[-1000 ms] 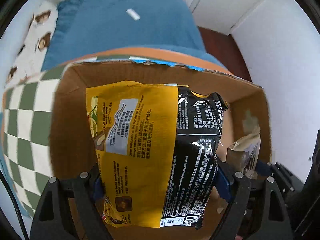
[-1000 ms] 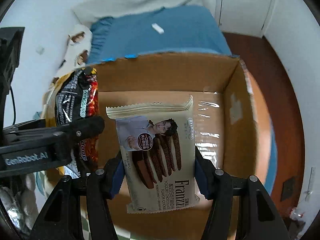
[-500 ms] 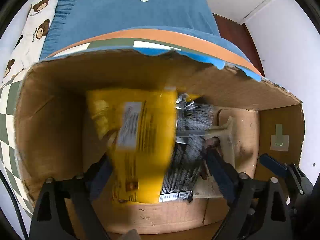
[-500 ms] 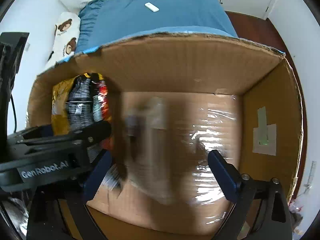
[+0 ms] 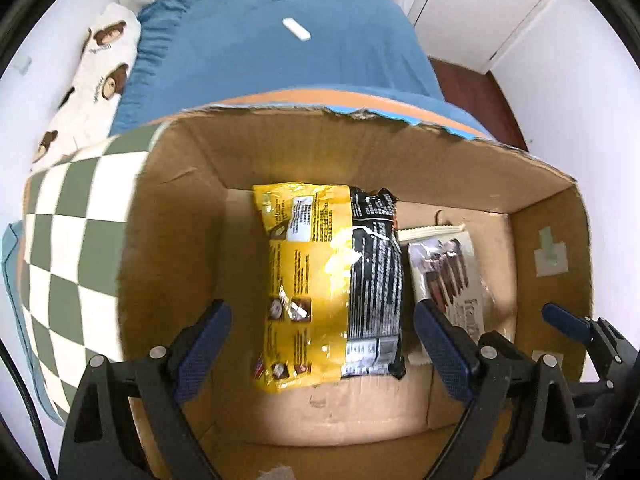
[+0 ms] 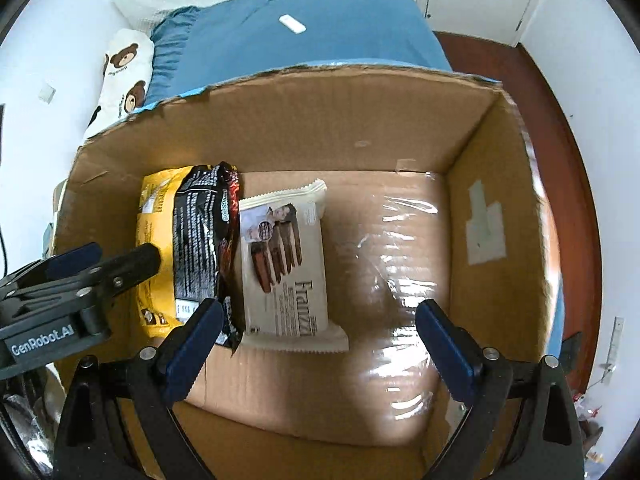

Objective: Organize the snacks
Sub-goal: 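Carry both packs into the cardboard box and open both tools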

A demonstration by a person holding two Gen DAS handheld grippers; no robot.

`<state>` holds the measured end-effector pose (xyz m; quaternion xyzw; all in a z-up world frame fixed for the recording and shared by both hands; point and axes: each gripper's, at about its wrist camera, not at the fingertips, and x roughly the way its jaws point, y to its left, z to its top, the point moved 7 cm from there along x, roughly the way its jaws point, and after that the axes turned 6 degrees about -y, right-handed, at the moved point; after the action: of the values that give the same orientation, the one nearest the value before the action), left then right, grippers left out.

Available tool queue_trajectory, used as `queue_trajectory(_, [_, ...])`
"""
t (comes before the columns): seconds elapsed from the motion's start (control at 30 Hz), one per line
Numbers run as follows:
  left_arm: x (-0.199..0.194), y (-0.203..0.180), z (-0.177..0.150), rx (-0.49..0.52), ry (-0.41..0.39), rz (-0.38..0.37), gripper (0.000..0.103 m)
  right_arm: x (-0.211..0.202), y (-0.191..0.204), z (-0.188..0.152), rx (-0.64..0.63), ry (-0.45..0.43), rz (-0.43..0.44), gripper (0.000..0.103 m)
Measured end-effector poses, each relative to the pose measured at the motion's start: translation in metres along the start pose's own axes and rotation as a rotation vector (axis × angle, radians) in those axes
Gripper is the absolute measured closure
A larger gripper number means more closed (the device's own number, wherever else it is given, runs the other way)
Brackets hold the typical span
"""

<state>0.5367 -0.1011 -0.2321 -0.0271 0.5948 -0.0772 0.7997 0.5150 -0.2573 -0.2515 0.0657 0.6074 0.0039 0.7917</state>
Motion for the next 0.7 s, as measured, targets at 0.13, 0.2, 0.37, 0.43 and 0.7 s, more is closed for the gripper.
queue_trajectory(0.13, [-0.026, -0.001, -0.012, 0.016, -0.073, 0.014, 0.010, -0.024, 0.000, -0.014, -0.001, -0.048, -0.007, 0.004])
queue_trajectory(0.2, [-0.040, -0.002, -0.018, 0.026, -0.111, 0.020, 0.010, -0.038, -0.001, -0.020, -0.007, -0.078, -0.015, 0.004])
queue_trajectory(0.37, [-0.078, -0.002, -0.027, 0.049, -0.201, 0.031, 0.010, -0.074, 0.000, -0.032, -0.037, -0.154, -0.042, 0.004])
queue_trajectory(0.43, [-0.094, -0.002, -0.033, 0.056, -0.237, 0.035, 0.010, -0.092, 0.002, -0.039, -0.046, -0.191, -0.050, 0.004])
queue_trajectory(0.7, [-0.146, -0.002, -0.058, 0.072, -0.347, 0.030, 0.010, -0.149, 0.015, -0.062, -0.059, -0.319, -0.053, 0.004])
